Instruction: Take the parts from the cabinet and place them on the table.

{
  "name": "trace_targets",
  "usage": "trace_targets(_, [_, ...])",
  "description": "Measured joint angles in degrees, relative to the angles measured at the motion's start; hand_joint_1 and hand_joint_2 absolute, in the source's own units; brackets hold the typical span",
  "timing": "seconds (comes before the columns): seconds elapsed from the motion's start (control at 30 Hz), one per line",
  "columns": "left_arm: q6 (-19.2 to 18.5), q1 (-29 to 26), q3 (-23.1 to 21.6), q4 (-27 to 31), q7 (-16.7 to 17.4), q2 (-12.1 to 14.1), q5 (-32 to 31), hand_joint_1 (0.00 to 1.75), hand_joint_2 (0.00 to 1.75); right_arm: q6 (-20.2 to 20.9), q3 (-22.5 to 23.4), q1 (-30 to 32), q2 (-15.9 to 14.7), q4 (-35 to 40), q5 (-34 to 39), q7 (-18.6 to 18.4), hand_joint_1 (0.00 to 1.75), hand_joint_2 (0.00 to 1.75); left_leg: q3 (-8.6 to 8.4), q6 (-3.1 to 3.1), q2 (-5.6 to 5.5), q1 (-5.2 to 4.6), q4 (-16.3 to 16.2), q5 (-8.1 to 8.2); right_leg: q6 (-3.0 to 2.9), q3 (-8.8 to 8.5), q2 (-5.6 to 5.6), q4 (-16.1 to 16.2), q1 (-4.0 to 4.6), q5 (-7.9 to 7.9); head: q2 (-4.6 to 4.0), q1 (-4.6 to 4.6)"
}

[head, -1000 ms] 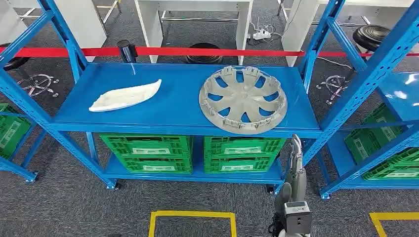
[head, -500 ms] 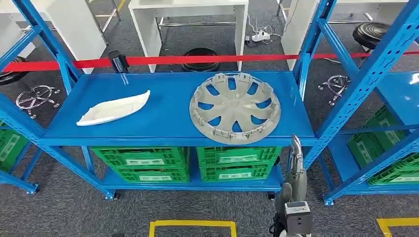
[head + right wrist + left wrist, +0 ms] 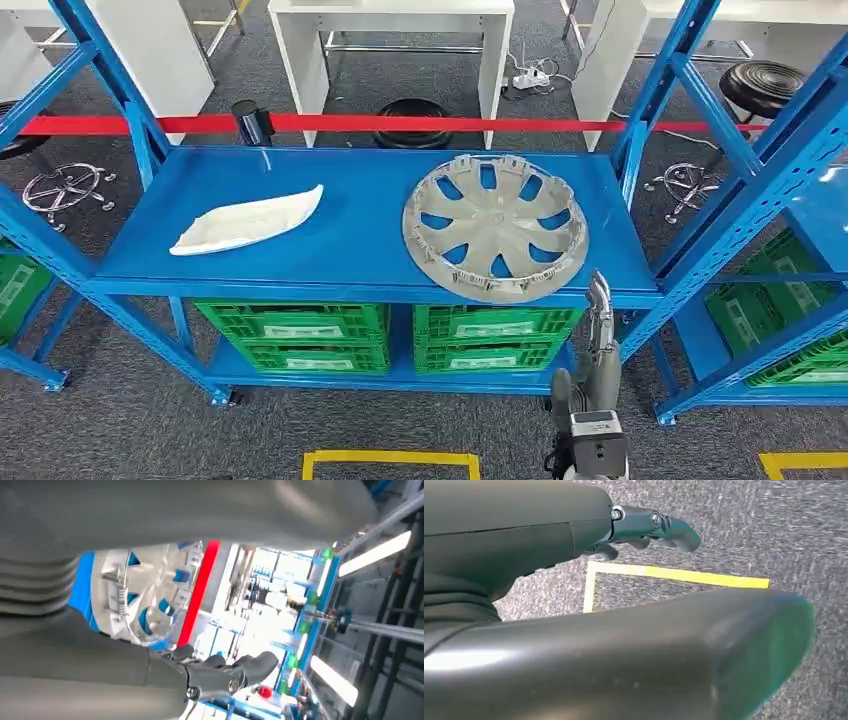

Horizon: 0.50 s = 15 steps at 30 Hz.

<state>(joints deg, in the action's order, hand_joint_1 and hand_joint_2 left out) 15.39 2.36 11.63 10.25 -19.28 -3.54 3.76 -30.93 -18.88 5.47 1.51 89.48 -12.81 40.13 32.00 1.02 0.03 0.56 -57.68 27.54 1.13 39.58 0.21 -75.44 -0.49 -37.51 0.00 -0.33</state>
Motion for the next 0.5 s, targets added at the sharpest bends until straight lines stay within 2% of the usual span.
trace_targets(0.03, [0.02,-0.05,0.11,0.0,0.13,0.02,0.0,0.0,0.0,-0.7,-0.04,0.04,0.0,-0.15,-0.13,0.0,0.0,1.75,0.0,-0.02,-0.02,0.0,-0.03,0.03,0.01,1.05,-0.01,-1.32,-0.02,0.37,0.0,0.07])
trace_targets(0.07, [0.02,-0.07,0.13,0.0,0.35,0.07,-0.02,0.0,0.0,-1.68,-0.09,0.1,-0.09,-0.28,-0.37,0.0,0.0,1.75,-0.06,-0.05,-0.08,0.0,-0.05,0.07,-0.04,0.56,-0.01,0.33,-0.05,2.14,0.0,0.13])
trace_targets(0.1, [0.02,-0.07,0.15,0.0,0.46,0.09,-0.18,0.0,0.0,-2.45,-0.15,0.12,-0.2,-0.35,-0.44,0.0,0.0,1.75,-0.16,-0.17,-0.16,0.01,-0.09,0.15,-0.16,-1.1,-0.02,4.08,-0.06,4.63,0.0,0.24])
trace_targets(0.13, [0.02,-0.07,0.17,0.0,0.7,0.11,-0.42,0.0,0.0,-3.3,-0.31,0.13,-0.31,-0.46,-0.41,-0.02,0.0,1.75,-0.29,-0.3,-0.23,0.01,-0.14,0.25,-0.34,-3.73,-0.03,9.67,-0.08,7.45,0.0,0.37])
trace_targets(0.17, [-0.2,-0.06,0.2,0.0,1.07,0.15,-0.72,0.0,0.0,-4.15,-0.46,0.12,-0.42,-0.46,-0.41,0.0,0.0,1.75,-0.38,-0.54,-0.29,0.01,-0.26,0.39,-0.55,-6.43,-0.1,14.98,-0.08,9.4,0.0,0.48])
trace_targets(0.2, [-0.35,-0.06,0.2,0.0,1.42,0.33,-1.07,0.0,0.0,-4.7,-0.59,0.1,-0.5,-0.48,-0.39,0.0,0.0,1.75,-0.33,-0.94,-0.3,-0.29,-0.42,0.51,-0.9,-6.8,-0.15,16.05,0.08,8.7,0.0,0.5])
trace_targets(0.3, [-0.7,-0.05,0.2,0.0,2.45,0.59,-1.57,0.0,0.0,-5.68,-0.98,0.19,-0.59,-0.52,-0.24,-0.02,0.0,1.75,-0.37,-1.97,-0.31,-0.32,-0.11,0.53,-1.85,-6.63,0.06,16.38,0.36,9.03,0.0,0.41])
trace_targets(0.37, [-0.98,0.04,0.2,0.02,2.82,0.79,-1.57,0.0,0.0,-5.31,-0.98,0.14,-0.59,-0.55,-0.39,-0.07,0.0,1.75,-0.34,-2.58,-0.26,-0.2,-0.48,0.91,-2.65,-6.78,-0.04,16.84,-0.08,9.43,0.0,0.41])
trace_targets(0.4, [-1.24,0.05,0.2,0.02,2.71,0.65,-1.6,0.0,0.0,-4.46,-0.96,0.07,-0.59,-0.55,-0.48,-0.11,0.0,1.75,0.44,-2.88,-0.23,-0.18,-2.5,2.43,-2.83,-6.81,-0.05,16.84,-0.1,9.42,0.0,0.07])
trace_targets(0.47, [-1.57,0.04,0.2,0.02,1.64,0.52,-1.71,0.0,0.0,-2.36,-0.94,-0.29,-0.52,-0.74,-0.96,-0.09,0.0,1.75,4.66,-3.3,-0.23,-0.05,-11.49,7.24,-3.12,-6.63,-0.12,16.82,-0.03,9.44,0.0,-0.46])
trace_targets(0.5, [-1.57,-0.03,0.2,0.02,0.85,0.5,-1.81,0.0,0.0,-1.52,-0.9,-0.52,-0.41,-1.09,-1.22,-0.07,0.0,1.75,6.69,-3.39,-0.24,-0.07,-15.8,8.92,-3.16,-6.55,-0.12,16.81,0.05,9.46,0.0,-0.5])
